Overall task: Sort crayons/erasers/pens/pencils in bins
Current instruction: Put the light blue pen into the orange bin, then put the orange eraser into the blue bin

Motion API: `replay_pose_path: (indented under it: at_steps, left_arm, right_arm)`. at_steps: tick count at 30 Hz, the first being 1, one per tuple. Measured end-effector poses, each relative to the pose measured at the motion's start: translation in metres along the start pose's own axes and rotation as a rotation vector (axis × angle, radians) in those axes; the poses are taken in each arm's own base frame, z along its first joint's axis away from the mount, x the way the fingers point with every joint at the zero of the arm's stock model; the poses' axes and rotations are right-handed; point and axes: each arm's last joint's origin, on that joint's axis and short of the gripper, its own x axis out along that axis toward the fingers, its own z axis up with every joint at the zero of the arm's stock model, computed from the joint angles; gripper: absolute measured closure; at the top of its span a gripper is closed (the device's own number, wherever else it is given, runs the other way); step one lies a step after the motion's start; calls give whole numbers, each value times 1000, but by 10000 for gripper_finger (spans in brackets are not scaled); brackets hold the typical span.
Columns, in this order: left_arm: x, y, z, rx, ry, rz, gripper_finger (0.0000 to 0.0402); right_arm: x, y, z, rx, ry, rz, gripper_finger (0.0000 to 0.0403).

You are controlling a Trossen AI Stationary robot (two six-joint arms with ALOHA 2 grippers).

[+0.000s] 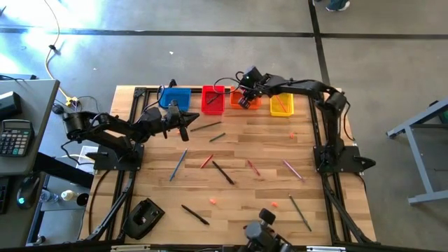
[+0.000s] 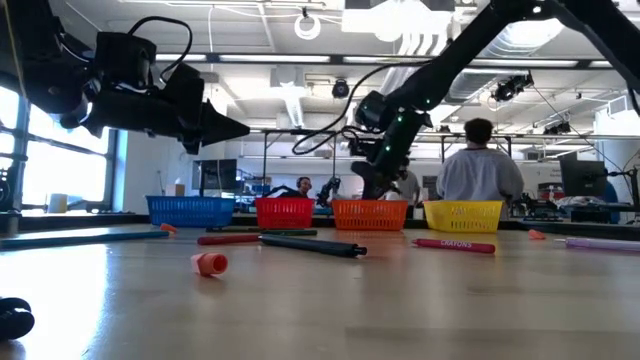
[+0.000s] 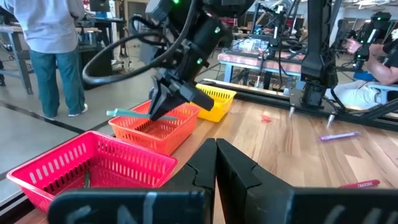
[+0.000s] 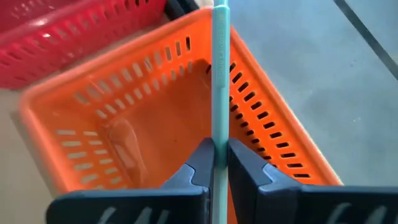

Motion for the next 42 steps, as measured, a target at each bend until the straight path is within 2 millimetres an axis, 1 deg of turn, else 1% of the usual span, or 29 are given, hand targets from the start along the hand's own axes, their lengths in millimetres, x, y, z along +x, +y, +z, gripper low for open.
replay_pose_path:
  at_steps: [4,19,22,29,32,35,37,40,42]
  left_arm:
    - [0,0,0,0,0,0,402]
    - [0,0,0,-8,0,0,402]
    - [0,0,0,-8,0,0,402]
    - [0,0,0,-8,0,0,401]
    - [0,0,0,-8,0,0,401]
    - [0,0,0,-8,0,0,401]
    - [0,0,0,-8,0,1,401]
    - [0,0,0,-8,0,1,401]
    - [0,0,0,-27,0,1,401]
  right_arm:
    - [5,0,-3,-1,13,7,389]
    - [6,-3,-6,-8,41,8,386]
    - [6,-3,-6,-3,42,3,369]
    - [4,-3,-6,-7,52,-46,297]
    - [-10,1,-1,-22,40,-40,282]
    - [-35,8,6,-45,13,-30,285]
    - [-56,15,12,-78,-20,-25,297]
    - [-85,27,18,-134,-93,-13,326]
    - [-96,34,13,-154,-141,9,351]
